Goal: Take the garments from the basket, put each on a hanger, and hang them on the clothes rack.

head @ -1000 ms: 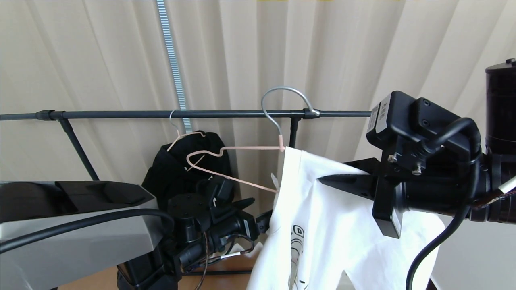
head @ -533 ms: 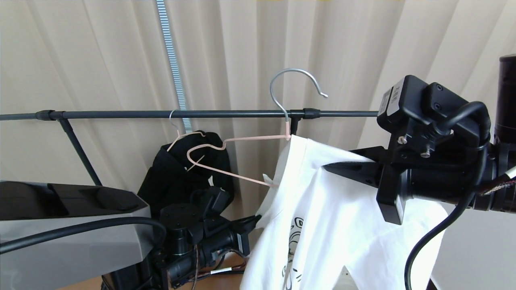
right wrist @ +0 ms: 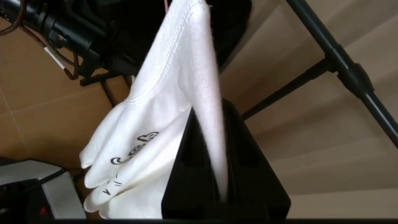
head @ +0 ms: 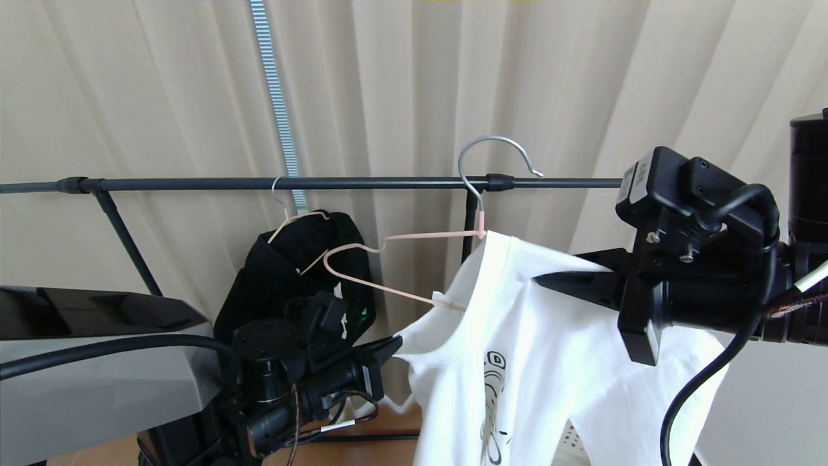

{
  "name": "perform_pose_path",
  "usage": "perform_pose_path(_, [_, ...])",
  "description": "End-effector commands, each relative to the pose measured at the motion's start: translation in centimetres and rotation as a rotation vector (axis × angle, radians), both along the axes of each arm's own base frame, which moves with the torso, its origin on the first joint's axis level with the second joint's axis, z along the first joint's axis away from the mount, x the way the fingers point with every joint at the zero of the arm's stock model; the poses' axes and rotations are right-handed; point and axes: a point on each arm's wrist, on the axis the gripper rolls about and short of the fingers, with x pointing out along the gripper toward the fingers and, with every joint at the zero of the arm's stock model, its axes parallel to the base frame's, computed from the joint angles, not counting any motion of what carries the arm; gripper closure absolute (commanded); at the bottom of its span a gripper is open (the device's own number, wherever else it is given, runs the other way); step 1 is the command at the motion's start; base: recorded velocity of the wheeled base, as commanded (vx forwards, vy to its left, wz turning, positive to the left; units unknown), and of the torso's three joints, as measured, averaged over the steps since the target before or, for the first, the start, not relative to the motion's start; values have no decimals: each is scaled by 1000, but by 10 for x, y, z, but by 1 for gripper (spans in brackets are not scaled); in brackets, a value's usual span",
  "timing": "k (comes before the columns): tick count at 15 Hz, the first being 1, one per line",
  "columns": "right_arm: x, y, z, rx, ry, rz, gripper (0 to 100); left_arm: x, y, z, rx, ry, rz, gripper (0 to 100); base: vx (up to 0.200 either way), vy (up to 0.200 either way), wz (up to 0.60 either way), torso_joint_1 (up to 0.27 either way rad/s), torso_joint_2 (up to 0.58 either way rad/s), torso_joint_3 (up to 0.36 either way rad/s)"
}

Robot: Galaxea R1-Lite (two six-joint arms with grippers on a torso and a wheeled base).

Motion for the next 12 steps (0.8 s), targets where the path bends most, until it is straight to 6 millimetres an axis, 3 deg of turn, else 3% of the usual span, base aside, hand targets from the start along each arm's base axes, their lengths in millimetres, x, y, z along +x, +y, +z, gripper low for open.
perform_pose_path(1, [-2, -11, -6, 9, 16, -1, 100, 4, 5, 5, -9, -17, 19, 100, 0, 0, 0, 0, 0, 0])
perform_pose_path(5, [4, -23, -35, 39, 13, -13, 100, 8, 10, 5, 1, -33, 34, 100, 0, 0, 0, 0, 0, 0])
perform_pose_path(12, [8, -24, -41, 59, 28, -26, 100, 22, 23, 10, 2, -74, 85, 100, 0, 0, 0, 0, 0, 0])
